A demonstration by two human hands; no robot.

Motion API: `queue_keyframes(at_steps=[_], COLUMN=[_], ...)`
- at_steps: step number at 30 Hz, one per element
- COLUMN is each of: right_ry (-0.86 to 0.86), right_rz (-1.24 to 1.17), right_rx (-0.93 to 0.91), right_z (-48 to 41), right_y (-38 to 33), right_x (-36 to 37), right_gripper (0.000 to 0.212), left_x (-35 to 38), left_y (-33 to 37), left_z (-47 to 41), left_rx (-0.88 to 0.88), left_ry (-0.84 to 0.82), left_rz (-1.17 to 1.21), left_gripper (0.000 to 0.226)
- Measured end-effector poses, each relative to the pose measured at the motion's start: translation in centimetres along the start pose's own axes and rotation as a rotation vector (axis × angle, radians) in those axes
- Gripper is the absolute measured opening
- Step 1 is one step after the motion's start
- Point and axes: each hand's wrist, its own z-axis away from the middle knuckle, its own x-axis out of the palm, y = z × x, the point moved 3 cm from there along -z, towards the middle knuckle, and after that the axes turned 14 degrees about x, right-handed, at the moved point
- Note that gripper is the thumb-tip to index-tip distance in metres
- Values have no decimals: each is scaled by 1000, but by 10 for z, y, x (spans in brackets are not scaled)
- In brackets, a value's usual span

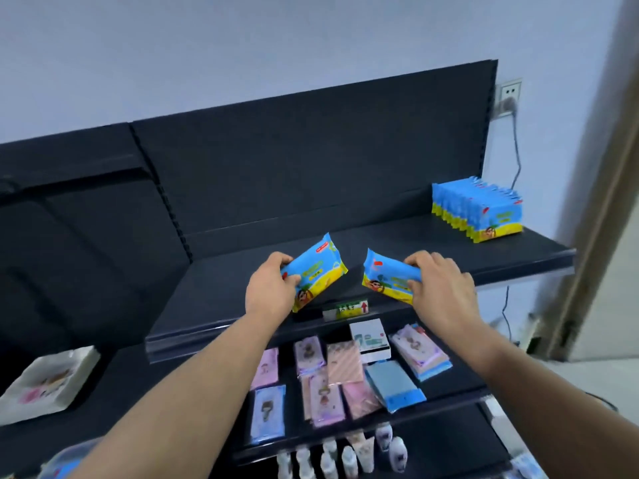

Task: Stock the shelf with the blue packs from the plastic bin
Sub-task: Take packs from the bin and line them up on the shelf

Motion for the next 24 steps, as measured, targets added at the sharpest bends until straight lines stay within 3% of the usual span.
queue_keyframes(at_steps=[12, 24], right_ry=[34, -66], right_rz=[21, 67], right_rx=[-3, 28], right_z=[-84, -188], right_y=[54, 61], right_x=[-7, 57], right_gripper=[26, 27], left_x=[81, 184], left_y=[48, 46], left_z=[-92, -222], left_rx=[-4, 156], left_ry=[-97, -230], left_rz=[-128, -80], left_gripper=[18, 20])
